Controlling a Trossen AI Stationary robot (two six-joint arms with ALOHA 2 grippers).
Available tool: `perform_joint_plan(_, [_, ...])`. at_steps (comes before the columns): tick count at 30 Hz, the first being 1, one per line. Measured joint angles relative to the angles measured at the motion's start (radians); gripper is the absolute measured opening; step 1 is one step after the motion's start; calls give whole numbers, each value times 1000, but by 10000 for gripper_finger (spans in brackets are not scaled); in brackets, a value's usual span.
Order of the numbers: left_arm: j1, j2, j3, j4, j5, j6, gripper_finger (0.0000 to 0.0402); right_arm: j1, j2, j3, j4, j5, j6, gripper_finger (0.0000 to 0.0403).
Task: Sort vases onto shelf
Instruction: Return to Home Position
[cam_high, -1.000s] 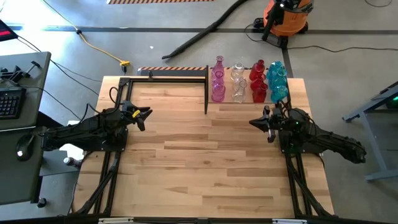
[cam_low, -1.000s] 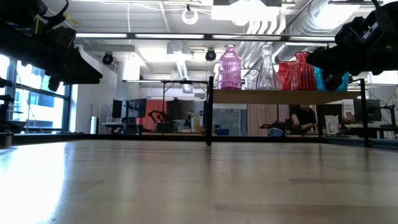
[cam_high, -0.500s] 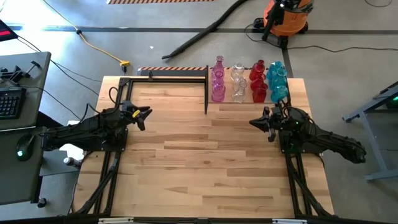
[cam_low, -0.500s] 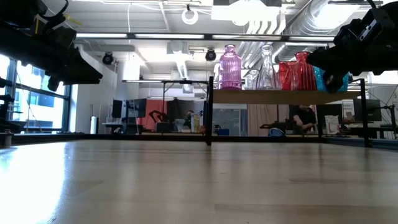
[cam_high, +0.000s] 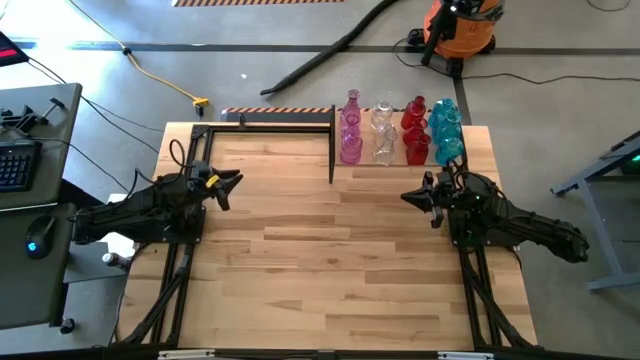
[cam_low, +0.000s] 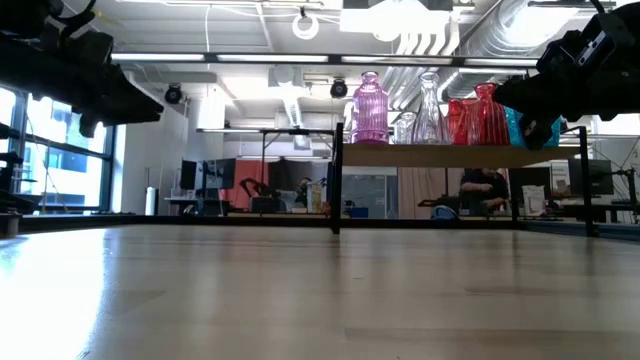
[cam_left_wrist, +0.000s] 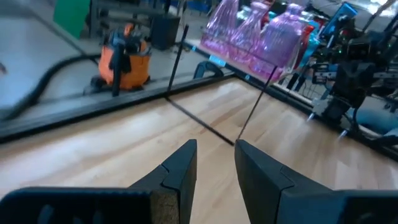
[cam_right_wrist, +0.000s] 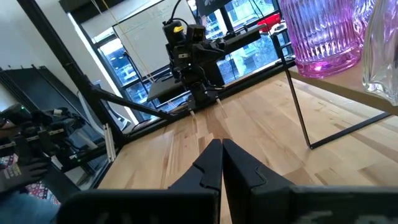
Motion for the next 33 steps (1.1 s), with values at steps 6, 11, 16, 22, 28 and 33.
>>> perform_joint_plan(6, [0, 3, 0, 51, 7, 233, 101, 0, 0, 0, 0, 0, 1, 0])
perform_joint_plan(11, [0, 3, 0, 31, 93, 410, 101, 0, 0, 0, 0, 0, 1, 0])
perform_joint_plan(16, [0, 3, 0, -34, 211, 494, 101, 0, 0, 0, 0, 0, 0, 0])
perform_joint_plan(22, [0, 3, 0, -70, 231, 526, 101, 0, 0, 0, 0, 0, 1, 0])
perform_joint_plan(28, [0, 3, 0, -70, 231, 449, 101, 0, 0, 0, 0, 0, 1, 0])
perform_joint_plan(33, [0, 3, 0, -70, 231, 446, 101, 0, 0, 0, 0, 0, 0, 0])
